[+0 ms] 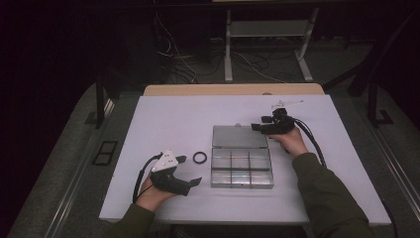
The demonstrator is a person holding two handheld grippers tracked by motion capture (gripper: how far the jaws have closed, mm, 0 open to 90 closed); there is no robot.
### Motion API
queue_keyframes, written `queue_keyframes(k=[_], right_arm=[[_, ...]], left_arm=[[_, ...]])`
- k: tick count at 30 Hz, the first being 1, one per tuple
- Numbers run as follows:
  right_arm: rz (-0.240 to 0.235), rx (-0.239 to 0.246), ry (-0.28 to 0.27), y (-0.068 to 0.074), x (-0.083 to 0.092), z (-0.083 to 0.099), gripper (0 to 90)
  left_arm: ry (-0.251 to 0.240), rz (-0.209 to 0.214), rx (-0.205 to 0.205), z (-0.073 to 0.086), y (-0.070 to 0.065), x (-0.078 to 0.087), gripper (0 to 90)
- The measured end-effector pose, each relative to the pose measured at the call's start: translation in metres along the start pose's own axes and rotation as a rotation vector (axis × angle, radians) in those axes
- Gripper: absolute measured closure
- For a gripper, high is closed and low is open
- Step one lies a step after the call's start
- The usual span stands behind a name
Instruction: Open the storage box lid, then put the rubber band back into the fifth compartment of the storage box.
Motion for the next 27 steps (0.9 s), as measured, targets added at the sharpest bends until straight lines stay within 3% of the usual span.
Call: queue_keyframes(k=[13,16,27], right_arm=[[0.001,-0.011,-0.034,0.01,0.031,-0.005,26.0],[0.013,-0.019,-0.041,0.011,0.039,-0.004,20.4],[0.023,0.012,-0.083,0.023,0.069,0.007,11.0]], left_arm=[[-0.002,-0.001,-0.001,0.0,0.0,0.0,5.8],[-0.001,-0.001,-0.002,0.0,0.0,0.0,5.8],[-0.005,-0.001,0.004,-0.001,0.0,0.001,2.6]])
Point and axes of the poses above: each handheld gripper's, and its own axes: x roughly backward along the jaws, z roughly out of its underside, y roughly to its left, the point moved 3 cm from there along -x, roughly forward along the jaws, and after that the axes turned 10 degrees about x, right-handed, at the moved point
